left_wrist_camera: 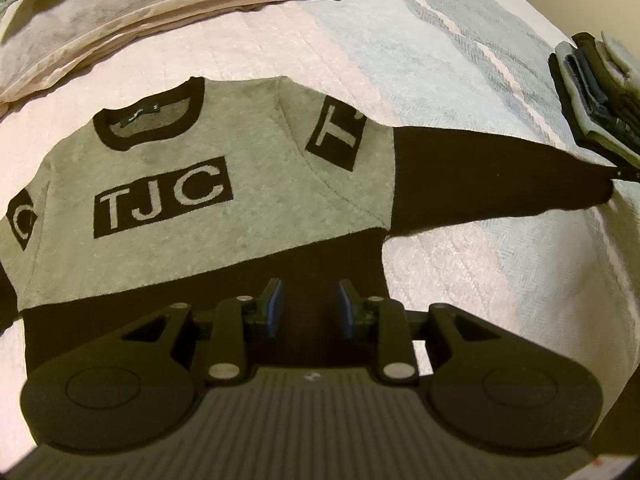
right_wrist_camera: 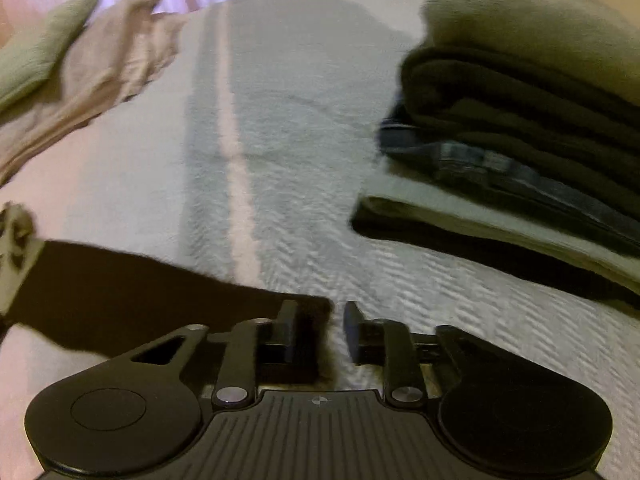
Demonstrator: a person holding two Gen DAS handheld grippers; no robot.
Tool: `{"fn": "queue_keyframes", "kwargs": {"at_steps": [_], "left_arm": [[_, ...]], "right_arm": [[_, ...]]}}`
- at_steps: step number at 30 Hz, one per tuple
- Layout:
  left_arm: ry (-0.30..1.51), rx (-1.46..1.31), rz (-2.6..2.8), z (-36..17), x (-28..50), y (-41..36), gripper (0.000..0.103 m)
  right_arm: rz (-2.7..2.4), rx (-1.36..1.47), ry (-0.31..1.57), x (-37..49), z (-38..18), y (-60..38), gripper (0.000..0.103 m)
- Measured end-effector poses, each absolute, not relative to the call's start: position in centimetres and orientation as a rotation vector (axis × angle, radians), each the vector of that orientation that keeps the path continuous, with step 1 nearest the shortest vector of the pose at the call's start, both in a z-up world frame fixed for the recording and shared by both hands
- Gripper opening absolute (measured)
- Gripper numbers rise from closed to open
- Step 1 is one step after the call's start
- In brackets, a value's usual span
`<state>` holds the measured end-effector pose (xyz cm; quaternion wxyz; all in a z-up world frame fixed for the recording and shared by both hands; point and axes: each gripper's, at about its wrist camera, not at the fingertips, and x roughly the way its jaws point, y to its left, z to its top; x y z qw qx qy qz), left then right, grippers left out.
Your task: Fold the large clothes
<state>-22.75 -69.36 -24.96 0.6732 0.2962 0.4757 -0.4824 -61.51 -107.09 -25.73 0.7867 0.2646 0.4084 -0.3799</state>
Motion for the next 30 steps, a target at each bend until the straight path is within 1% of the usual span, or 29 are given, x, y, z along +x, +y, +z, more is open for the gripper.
{"fn": "queue_keyframes", "kwargs": {"at_steps": [1, 5, 8, 11, 13, 15, 19, 21, 24, 26, 29, 30], "left_arm": [[1.075, 0.66, -1.079, -24.9, -22.6, -68.9, 0.025], [1.085, 0.635, -1.043, -24.7, -21.3, -66.1, 0.029], [1.086, 0.602, -1.014, -24.6, -19.2, -63.5, 0.03], [1.068, 0.567, -1.002, -24.4, -15.5, -61.2, 0.032], [1.042, 0.554, -1.015, -24.4, -12.4, -60.4, 0.032], [0.996, 0.546, -1.032, -24.3, -8.8, -59.9, 0.036], [0.915, 0.559, -1.088, -24.9, -0.8, -61.1, 0.038], [0.897, 0.561, -1.12, -25.4, 3.0, -62.5, 0.04], [0.88, 0.559, -1.16, -27.1, 8.0, -65.3, 0.041], [0.911, 0.547, -1.185, -29.0, 11.0, -67.4, 0.041], [0.948, 0.551, -1.239, -31.6, 13.6, -69.8, 0.041], [0.958, 0.564, -1.261, -32.3, 14.1, -70.4, 0.041]], "right_arm": [[-0.834, 0.563, 0.874, -61.5, -25.6, -107.2, 0.045], [-0.877, 0.474, 0.853, -60.2, -23.3, -104.7, 0.047], [-0.818, 0.43, 0.818, -57.2, -21.4, -101.6, 0.047], [-0.664, 0.445, 0.79, -52.1, -20.4, -98.7, 0.047], [-0.53, 0.417, 0.802, -46.7, -20.4, -96.8, 0.047], [-0.404, 0.394, 0.797, -41.1, -20.6, -95.1, 0.048], [-0.247, 0.361, 0.812, -29.9, -22.1, -93.7, 0.048], [-0.197, 0.323, 0.83, -24.3, -23.4, -93.6, 0.048], [-0.125, 0.247, 0.858, -16.7, -25.9, -93.6, 0.048], [-0.071, 0.212, 0.888, -13.2, -28.3, -93.9, 0.048], [-0.037, 0.226, 0.947, -10.5, -31.1, -94.7, 0.047], [-0.03, 0.237, 0.959, -10.4, -31.5, -95.0, 0.038]]}}
